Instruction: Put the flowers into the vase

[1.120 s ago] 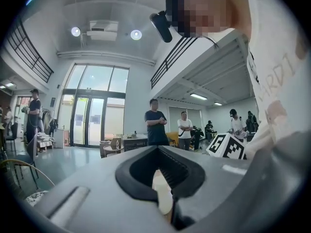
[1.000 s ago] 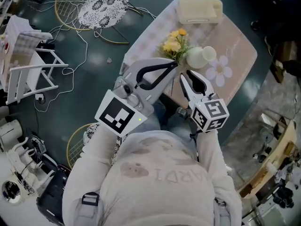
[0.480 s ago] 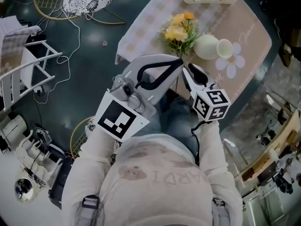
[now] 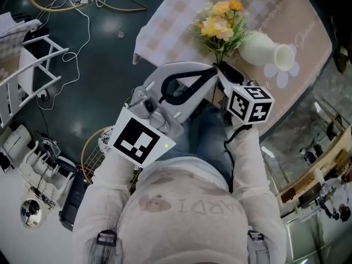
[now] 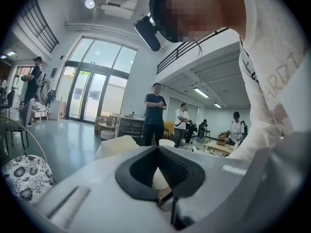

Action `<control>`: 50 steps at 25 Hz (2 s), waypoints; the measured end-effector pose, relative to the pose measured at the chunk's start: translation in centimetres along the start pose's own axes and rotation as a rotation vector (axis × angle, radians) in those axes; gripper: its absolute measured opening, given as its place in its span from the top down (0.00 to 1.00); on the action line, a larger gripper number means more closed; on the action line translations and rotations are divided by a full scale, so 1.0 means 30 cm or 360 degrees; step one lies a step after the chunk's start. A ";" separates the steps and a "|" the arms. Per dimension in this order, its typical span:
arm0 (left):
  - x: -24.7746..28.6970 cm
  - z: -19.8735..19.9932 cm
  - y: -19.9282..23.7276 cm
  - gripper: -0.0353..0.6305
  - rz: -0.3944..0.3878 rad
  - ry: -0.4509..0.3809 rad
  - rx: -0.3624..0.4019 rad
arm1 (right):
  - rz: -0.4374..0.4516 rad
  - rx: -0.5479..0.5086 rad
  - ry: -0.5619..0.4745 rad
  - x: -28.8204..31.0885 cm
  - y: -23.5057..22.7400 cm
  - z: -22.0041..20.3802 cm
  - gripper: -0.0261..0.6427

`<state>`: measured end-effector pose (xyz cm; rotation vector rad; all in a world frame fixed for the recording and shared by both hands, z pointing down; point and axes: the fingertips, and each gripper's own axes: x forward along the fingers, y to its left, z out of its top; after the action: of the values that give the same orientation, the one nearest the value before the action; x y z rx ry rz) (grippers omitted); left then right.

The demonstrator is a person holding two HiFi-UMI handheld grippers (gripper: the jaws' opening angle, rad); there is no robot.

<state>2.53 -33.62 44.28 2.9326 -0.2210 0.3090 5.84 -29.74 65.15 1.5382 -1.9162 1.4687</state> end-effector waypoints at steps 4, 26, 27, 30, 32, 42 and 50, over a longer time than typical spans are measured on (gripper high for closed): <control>-0.011 -0.018 0.017 0.95 0.0019 0.0011 -0.0012 | -0.0013 0.0023 0.0051 0.023 -0.003 -0.013 0.82; -0.075 0.184 0.006 0.95 0.0081 -0.0129 0.0091 | 0.0189 -0.0332 -0.0499 -0.241 0.337 0.358 0.88; -0.081 0.204 0.001 0.95 0.0079 -0.0144 0.0108 | 0.0187 -0.0350 -0.0552 -0.271 0.352 0.389 0.87; -0.098 0.266 -0.017 0.95 0.0062 -0.0189 0.0169 | 0.0159 -0.0404 -0.0704 -0.368 0.390 0.468 0.87; -0.108 0.300 -0.034 0.95 0.0038 -0.0208 0.0209 | 0.0141 -0.0429 -0.0802 -0.435 0.412 0.505 0.87; 0.006 0.289 -0.120 0.95 -0.0207 -0.0186 0.0421 | -0.0042 -0.0556 -0.1260 -0.730 0.426 0.575 0.88; 0.234 0.157 -0.115 0.83 -0.0402 -0.0116 0.0327 | -0.0175 -0.0574 -0.1418 -0.871 0.348 0.615 0.87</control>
<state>10.80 -32.10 40.72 3.1298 0.1827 0.1975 13.92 -31.02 32.52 2.2582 -2.2798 0.3212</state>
